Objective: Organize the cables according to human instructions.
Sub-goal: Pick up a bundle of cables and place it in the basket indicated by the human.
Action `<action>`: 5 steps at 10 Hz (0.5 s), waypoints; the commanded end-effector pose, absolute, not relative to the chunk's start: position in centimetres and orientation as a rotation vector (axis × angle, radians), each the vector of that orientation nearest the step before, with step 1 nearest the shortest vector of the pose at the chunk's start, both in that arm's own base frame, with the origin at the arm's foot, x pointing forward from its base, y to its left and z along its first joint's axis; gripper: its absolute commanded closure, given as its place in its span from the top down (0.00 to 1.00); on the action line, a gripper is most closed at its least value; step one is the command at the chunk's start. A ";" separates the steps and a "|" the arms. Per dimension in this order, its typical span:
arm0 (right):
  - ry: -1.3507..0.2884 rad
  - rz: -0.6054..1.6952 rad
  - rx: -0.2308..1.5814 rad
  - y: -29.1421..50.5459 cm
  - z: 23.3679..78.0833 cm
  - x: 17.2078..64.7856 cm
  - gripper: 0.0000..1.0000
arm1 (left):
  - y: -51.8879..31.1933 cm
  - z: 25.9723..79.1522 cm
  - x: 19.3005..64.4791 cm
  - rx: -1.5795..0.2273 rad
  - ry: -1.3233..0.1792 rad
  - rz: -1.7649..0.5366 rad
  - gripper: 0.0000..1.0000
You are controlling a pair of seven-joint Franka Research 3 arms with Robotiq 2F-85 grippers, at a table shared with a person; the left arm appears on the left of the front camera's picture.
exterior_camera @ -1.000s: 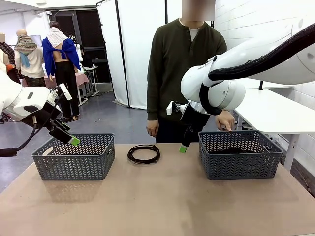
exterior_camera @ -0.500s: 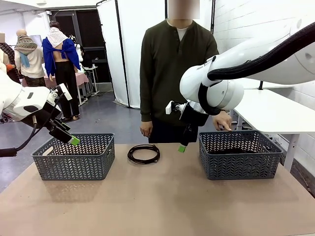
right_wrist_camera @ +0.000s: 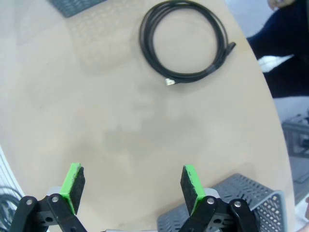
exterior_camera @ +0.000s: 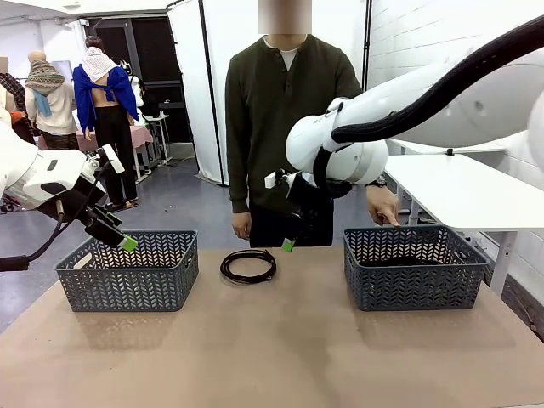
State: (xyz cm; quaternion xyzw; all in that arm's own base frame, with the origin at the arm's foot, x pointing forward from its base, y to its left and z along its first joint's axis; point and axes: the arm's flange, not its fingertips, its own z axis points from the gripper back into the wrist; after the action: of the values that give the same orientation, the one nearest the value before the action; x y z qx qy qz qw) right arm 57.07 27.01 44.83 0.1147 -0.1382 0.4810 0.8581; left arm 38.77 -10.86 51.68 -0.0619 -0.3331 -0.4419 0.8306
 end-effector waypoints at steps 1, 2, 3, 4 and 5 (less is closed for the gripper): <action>-0.278 0.935 0.183 29.5 44.6 60.2 1.00 | -10.6 51.5 38.9 -0.144 -0.710 -0.945 1.00; -0.279 0.903 0.172 30.4 44.3 61.5 1.00 | -10.6 51.5 38.9 -0.144 -0.710 -0.945 1.00; -0.270 0.875 0.173 31.5 43.7 62.8 1.00 | -10.6 51.5 38.9 -0.144 -0.710 -0.945 1.00; -0.268 0.862 0.160 32.5 43.2 63.9 1.00 | -10.6 51.5 38.9 -0.144 -0.710 -0.945 1.00; -0.265 0.864 0.142 33.6 42.5 64.8 1.00 | -10.6 51.5 38.9 -0.144 -0.710 -0.945 1.00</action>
State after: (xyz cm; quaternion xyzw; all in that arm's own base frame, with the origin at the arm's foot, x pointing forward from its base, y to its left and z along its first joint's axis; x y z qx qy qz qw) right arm 63.22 31.90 42.45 0.0827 -0.1387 0.4232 0.8916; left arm 38.77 -10.88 51.68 -0.0619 -0.3330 -0.4420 0.8306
